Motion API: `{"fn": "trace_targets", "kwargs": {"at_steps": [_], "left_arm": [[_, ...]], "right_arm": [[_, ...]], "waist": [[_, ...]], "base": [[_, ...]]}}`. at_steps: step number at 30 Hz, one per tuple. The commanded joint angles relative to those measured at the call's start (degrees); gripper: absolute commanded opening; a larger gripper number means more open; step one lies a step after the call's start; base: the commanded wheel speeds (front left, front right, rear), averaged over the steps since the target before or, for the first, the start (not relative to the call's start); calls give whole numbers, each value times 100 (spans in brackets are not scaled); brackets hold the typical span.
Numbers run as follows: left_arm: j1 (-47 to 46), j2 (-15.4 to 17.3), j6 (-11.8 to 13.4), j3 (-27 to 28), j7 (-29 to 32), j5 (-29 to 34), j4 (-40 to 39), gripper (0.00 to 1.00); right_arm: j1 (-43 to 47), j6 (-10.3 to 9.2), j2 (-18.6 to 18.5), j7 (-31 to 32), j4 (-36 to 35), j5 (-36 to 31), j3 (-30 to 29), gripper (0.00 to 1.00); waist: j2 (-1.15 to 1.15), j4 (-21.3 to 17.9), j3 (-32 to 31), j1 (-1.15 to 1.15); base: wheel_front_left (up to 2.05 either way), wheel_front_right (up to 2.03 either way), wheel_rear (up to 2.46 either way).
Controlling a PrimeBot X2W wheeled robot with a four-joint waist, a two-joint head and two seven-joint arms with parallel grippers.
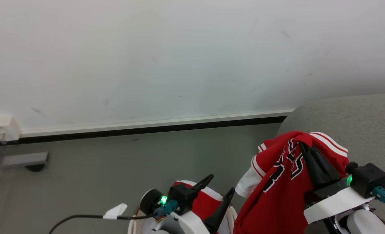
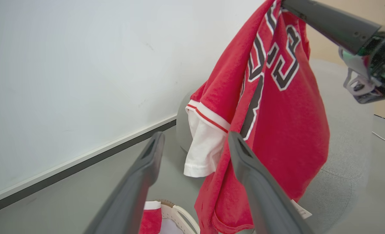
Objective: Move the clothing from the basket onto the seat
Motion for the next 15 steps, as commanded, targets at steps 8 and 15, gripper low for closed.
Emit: {"fn": "trace_targets", "kwargs": {"at_steps": [8, 15], "left_arm": [[-63, -97, -22, -76, -78, -85, -24, 100], [-208, -188, -33, -144, -114, -92, -10, 100]], "right_arm": [[-31, -12, -150, -2, -180, -11, -137, 0], [22, -12, -329, -1, -300, 84, -368, 0]], "waist": [[0, -1150, 83, 0], [0, -1595, 281, 0]], "base": [[0, 0, 0], [0, 0, 0]]}}
